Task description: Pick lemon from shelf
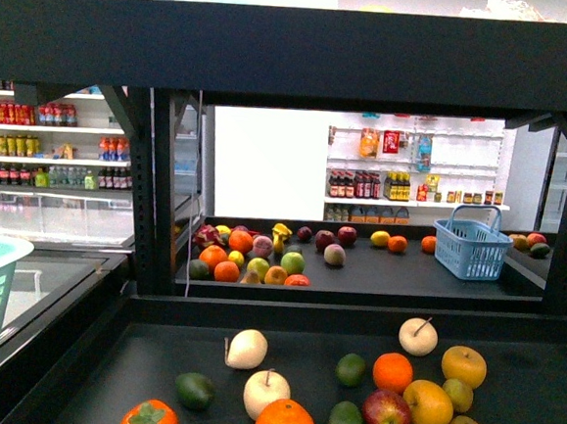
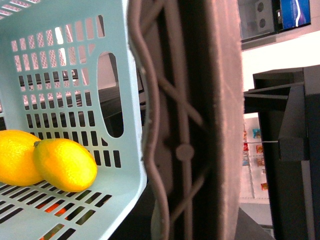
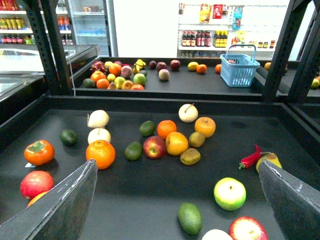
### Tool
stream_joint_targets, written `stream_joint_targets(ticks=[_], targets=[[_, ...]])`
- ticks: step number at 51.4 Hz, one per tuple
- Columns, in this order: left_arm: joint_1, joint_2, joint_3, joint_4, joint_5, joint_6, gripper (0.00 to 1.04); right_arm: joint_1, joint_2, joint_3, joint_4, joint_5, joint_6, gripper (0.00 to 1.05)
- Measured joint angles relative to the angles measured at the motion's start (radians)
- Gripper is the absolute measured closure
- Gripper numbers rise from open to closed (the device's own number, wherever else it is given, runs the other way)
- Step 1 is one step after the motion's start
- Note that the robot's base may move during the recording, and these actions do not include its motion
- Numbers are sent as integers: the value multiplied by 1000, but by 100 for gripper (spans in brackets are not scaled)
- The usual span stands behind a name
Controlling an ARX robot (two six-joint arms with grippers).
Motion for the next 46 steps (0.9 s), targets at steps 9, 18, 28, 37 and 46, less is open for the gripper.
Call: stream_joint_targets(ticks=[9,18,28,37,46], targets=[[30,35,22,40,3,-44,92,0,0,0,0,0,0,8],[71,75,24,79,-3,-89,92,0,0,0,0,0,0,8],[80,86,32,56,-11,-87,83,0,0,0,0,0,0,8],[89,102,32,46,2,-56,54,0,0,0,0,0,0,8],[95,102,32,9,23,-19,24,0,0,0,0,0,0,8]])
